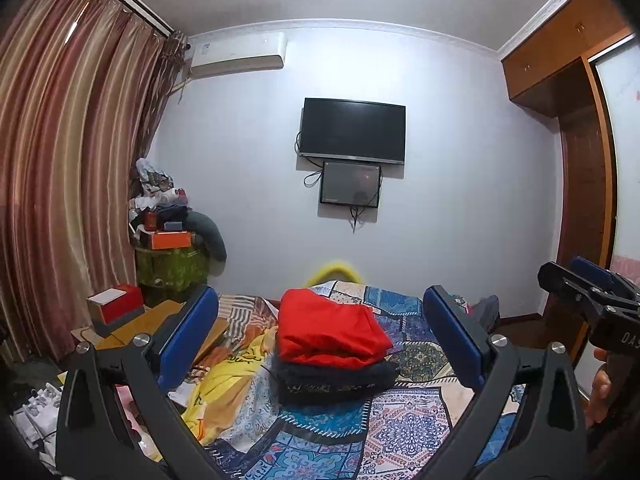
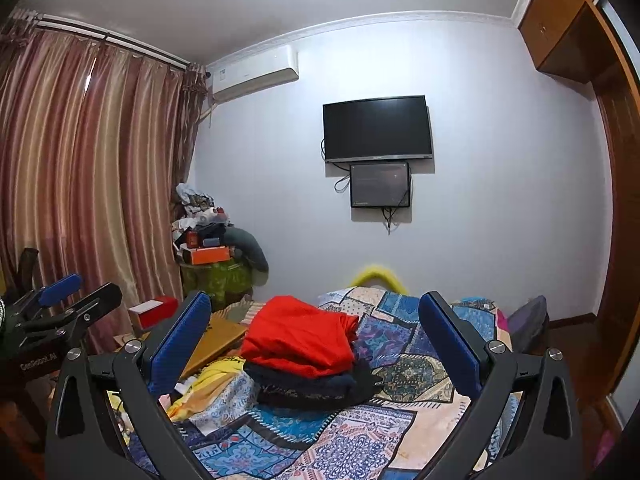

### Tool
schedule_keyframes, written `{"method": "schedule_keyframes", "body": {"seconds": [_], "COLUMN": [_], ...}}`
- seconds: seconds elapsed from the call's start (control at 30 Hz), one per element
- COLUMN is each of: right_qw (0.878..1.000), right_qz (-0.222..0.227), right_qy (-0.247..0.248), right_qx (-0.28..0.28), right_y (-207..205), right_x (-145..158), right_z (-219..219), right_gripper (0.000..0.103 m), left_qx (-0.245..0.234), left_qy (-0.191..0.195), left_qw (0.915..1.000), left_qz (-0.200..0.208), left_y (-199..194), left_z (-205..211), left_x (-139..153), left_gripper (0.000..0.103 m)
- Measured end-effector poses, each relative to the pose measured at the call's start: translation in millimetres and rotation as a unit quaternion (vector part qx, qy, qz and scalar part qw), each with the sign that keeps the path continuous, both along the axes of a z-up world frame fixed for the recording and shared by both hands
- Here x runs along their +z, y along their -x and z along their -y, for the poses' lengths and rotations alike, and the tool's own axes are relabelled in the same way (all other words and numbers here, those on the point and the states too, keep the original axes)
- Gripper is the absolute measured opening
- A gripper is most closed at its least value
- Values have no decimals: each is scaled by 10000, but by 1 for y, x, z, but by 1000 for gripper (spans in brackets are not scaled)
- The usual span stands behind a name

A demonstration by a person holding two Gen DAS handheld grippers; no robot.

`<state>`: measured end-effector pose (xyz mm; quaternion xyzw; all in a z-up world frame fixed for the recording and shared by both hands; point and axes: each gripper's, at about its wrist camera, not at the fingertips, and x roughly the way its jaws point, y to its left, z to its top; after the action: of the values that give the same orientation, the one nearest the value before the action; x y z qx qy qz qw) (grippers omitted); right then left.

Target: Fold large clothes

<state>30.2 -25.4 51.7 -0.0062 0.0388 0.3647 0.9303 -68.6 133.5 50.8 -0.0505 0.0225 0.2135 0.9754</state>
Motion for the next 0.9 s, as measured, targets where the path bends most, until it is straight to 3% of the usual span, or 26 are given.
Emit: {"method": "schedule_keyframes", "body": {"seconds": [0.9], "right_qw": [9996], "right_qz": [-269], "right_qy": [108], "right_qx": [-57], "right_y": [-2], "right_x": [0], "right_z": [11], "right_gripper": [103], "left_qx": [-150], "left_qy": [61], "left_qw": [9997], "left_qz": [-205], "left_y": [-18], "left_z": [-2], "left_x": [-8], "left_gripper": [103]}}
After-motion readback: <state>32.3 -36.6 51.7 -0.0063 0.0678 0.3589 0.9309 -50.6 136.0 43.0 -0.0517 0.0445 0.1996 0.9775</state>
